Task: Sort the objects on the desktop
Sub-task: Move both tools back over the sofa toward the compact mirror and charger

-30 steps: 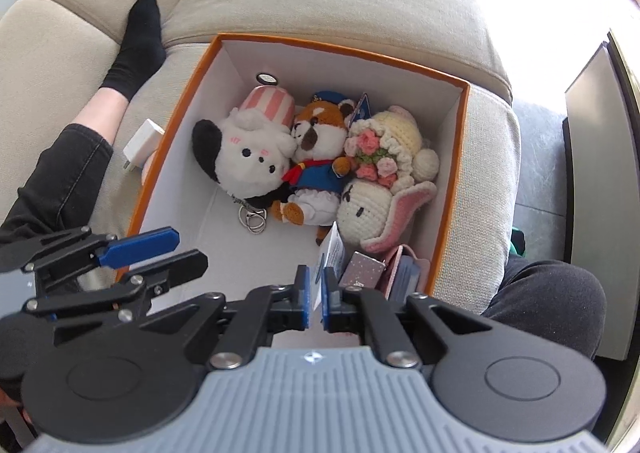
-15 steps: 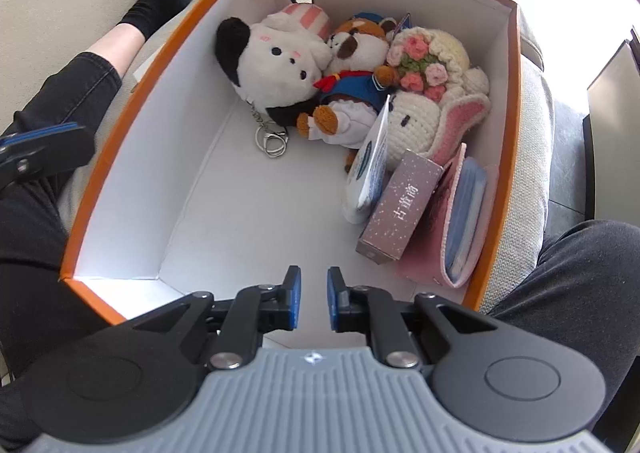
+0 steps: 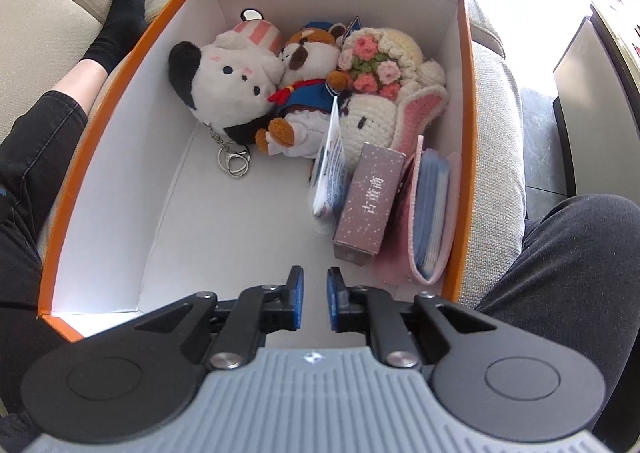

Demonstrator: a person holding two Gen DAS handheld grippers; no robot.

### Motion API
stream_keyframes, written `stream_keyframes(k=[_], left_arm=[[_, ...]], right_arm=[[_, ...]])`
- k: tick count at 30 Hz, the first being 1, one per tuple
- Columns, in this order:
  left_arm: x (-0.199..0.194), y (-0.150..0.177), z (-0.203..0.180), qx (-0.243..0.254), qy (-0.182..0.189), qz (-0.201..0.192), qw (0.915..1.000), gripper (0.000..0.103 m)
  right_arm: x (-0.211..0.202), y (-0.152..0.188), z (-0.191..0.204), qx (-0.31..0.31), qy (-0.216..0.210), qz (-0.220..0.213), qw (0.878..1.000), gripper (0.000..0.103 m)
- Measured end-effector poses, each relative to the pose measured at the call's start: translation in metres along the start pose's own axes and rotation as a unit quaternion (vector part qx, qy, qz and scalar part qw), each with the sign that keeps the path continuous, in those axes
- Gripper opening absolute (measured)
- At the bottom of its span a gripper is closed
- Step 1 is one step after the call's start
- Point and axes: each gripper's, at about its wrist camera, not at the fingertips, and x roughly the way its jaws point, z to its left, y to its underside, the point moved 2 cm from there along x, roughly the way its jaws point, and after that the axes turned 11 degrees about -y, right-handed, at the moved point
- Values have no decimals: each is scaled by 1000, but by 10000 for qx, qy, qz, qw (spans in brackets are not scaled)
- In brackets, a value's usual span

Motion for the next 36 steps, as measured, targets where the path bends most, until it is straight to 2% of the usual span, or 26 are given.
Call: stream_keyframes(k=[1, 3, 5, 9, 13, 17, 22, 30, 34, 36], left_arm=[[-2, 0, 3, -14, -21, -47, 10000, 35], [-6, 1, 7, -43, -62, -161, 9998, 35], [-12, 0, 13, -86, -91, -324, 9994, 35], [-24, -1, 24, -100, -275, -585, 9979, 35], [-35, -3, 39, -92, -427, -743, 9963, 35], [-44, -5, 59, -98, -571, -806, 9951, 35], [-41, -4, 75, 14, -479, -617, 9969, 35], [-1, -7, 80, 57, -391, -147, 9991, 35], [28, -22, 83, 165, -424, 2, 9990, 35], [44, -30, 84, 307, -439, 117, 9985, 35]], right_arm=[[-5, 1, 4, -81, -37, -89, 9999, 17], [-18, 3, 14, -319, -184, -361, 9987, 35], [-32, 4, 26, -612, -302, -733, 9950, 43], [-54, -1, 51, -1058, -470, -1434, 9829, 50], [-55, -12, 77, -1570, -593, -1666, 9716, 50], [-48, -25, 106, -2025, -741, -1575, 9637, 51], [-32, -40, 143, -2753, -896, -1259, 9489, 51], [25, -67, 180, -3553, -734, -139, 9318, 49], [54, -81, 185, -3888, -620, 295, 9187, 50], [70, -87, 187, -4140, -575, 496, 9071, 50]])
